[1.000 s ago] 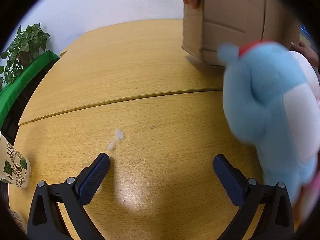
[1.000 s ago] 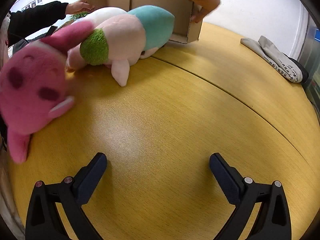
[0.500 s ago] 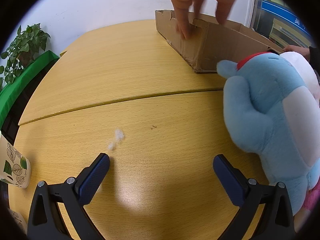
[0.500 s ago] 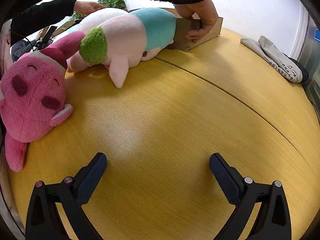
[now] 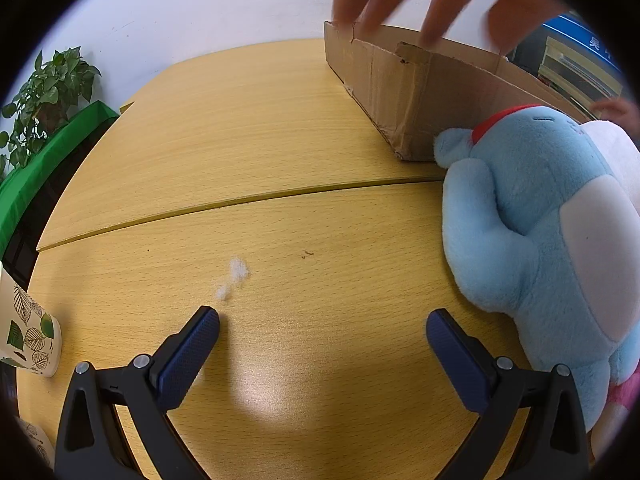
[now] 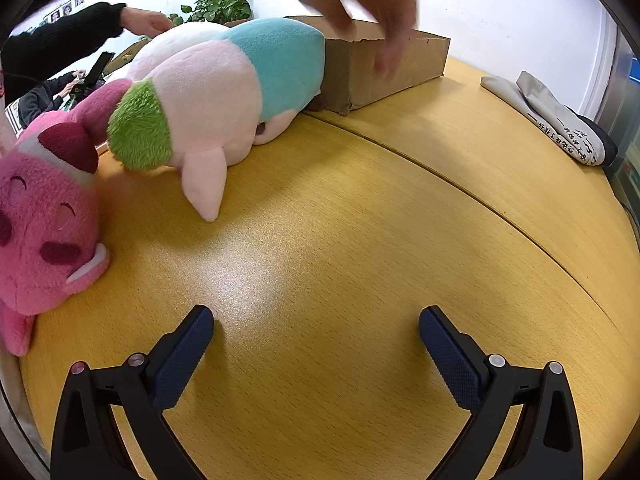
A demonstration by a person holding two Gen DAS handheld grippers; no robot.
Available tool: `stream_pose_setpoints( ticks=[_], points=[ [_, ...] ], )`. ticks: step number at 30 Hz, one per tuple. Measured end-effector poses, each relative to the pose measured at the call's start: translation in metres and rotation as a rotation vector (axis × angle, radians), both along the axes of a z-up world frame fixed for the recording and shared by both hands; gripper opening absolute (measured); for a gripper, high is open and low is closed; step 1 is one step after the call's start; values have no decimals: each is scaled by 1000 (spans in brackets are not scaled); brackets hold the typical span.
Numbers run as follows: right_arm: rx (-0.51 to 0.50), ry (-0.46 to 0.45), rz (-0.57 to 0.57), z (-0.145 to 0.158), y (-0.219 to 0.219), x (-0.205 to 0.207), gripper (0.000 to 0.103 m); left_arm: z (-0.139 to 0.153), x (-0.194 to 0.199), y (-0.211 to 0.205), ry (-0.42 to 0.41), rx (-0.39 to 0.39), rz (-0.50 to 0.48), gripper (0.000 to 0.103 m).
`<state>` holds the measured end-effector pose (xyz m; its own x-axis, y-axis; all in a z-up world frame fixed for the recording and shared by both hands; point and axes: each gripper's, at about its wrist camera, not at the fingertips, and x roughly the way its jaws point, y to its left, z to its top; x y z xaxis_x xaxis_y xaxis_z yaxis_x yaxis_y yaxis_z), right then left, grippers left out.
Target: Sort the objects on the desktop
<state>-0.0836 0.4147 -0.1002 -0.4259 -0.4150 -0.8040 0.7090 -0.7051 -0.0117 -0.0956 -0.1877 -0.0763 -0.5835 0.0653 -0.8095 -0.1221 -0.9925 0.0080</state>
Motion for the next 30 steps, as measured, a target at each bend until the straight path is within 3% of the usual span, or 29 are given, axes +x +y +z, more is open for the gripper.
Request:
stream_pose_setpoints(
  ticks=[30],
  points=[
    [0, 0, 2, 0, 1, 1, 103, -2, 4, 0, 1, -1, 0, 103]
  ],
)
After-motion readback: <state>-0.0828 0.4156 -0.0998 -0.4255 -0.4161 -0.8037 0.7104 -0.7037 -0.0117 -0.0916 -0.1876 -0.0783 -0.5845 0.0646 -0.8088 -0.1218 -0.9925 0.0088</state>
